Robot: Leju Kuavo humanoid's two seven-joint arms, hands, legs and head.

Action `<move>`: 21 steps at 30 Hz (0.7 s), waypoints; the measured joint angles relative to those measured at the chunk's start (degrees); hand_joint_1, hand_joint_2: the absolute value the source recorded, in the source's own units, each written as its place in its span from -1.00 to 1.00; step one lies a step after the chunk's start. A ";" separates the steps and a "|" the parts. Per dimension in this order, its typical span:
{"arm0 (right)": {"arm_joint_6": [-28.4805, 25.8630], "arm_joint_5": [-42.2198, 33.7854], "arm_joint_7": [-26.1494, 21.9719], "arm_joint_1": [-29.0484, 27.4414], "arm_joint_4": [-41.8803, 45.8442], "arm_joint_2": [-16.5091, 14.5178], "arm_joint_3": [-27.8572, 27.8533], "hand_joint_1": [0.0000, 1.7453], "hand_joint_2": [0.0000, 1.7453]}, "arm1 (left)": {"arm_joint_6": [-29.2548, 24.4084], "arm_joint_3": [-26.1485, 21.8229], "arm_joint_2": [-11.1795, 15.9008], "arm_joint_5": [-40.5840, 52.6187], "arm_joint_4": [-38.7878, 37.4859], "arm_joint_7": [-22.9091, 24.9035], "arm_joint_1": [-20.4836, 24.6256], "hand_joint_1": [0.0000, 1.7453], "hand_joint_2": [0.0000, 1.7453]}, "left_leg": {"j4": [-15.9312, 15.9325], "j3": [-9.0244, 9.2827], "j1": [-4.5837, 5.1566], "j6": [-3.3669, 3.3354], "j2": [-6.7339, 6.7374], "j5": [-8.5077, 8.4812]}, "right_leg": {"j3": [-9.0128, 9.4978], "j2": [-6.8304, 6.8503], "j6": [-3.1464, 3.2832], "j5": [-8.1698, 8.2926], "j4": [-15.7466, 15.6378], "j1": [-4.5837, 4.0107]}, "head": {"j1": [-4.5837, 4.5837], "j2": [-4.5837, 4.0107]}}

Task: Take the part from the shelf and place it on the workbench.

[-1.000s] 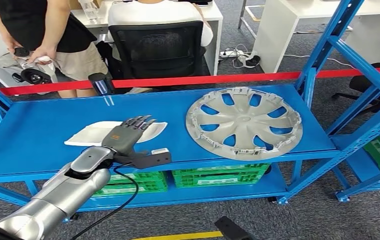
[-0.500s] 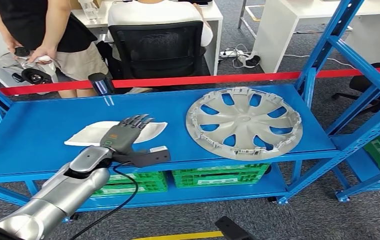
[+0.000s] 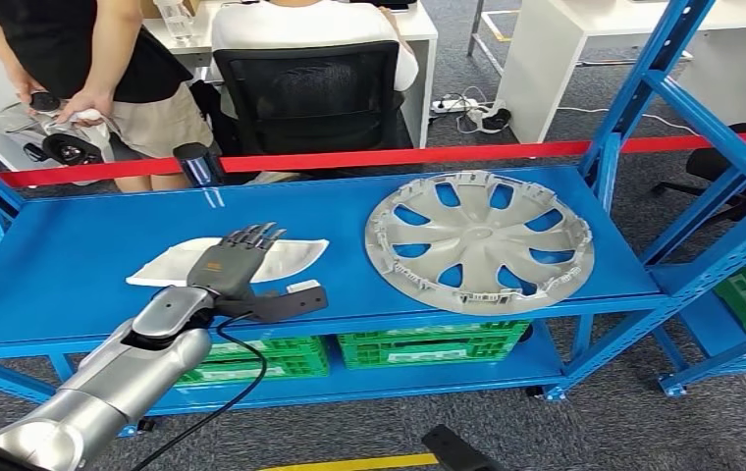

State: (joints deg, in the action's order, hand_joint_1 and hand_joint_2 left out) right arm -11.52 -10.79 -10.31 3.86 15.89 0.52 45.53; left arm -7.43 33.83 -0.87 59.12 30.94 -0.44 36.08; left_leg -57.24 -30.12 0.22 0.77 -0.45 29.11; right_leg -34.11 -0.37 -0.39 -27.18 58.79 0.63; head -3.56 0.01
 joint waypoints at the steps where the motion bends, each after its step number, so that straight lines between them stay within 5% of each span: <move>1: 0.00 -0.01 0.02 0.00 0.00 0.03 0.00 -1.00 -1.00 | 0.07 -0.05 0.00 0.08 -0.15 0.12 0.00 -1.00 1.00 | 0.00 0.00 0.00 0.00 0.00 0.00 | 0.00 0.00 0.00 0.00 0.00 0.00 | 0.00 0.01; 21: -1.05 -0.13 0.69 -0.02 0.13 0.13 -0.71 -1.00 -1.00 | 1.37 -0.73 -0.02 1.69 -2.98 2.81 0.00 -1.00 1.00 | 0.00 0.00 0.00 0.00 0.00 0.00 | 0.00 0.00 0.00 0.00 0.00 0.00 | 0.00 0.01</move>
State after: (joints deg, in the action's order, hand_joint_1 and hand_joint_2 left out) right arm -12.57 -10.92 -9.62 3.83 16.02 0.66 44.82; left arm -6.05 33.10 -0.90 60.81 27.96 2.37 36.09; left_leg -57.24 -30.12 0.22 0.77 -0.45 29.11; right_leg -34.12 -0.37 -0.39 -27.18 58.79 0.63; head -3.56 0.02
